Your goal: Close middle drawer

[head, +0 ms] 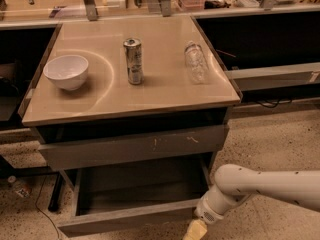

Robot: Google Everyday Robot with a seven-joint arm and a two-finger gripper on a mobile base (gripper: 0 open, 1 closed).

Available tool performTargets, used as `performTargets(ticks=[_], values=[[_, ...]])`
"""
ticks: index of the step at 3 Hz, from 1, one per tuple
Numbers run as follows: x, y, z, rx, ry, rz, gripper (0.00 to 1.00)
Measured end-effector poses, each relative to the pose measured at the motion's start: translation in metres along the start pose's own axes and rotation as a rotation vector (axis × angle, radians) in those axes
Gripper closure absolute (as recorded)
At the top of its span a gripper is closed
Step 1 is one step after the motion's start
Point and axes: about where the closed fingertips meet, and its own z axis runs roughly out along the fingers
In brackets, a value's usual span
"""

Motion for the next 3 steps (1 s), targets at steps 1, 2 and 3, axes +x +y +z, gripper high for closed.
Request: performTargets(ticks=[1, 2, 3], values=[[0.0000, 0.0000, 0.0000, 0.000, 0.000, 0.000, 0.00], [0.0000, 0.0000, 0.0000, 0.000, 0.000, 0.000, 0.18], [0.0000, 0.0000, 0.0001, 0.000, 0.000, 0.000, 0.41]])
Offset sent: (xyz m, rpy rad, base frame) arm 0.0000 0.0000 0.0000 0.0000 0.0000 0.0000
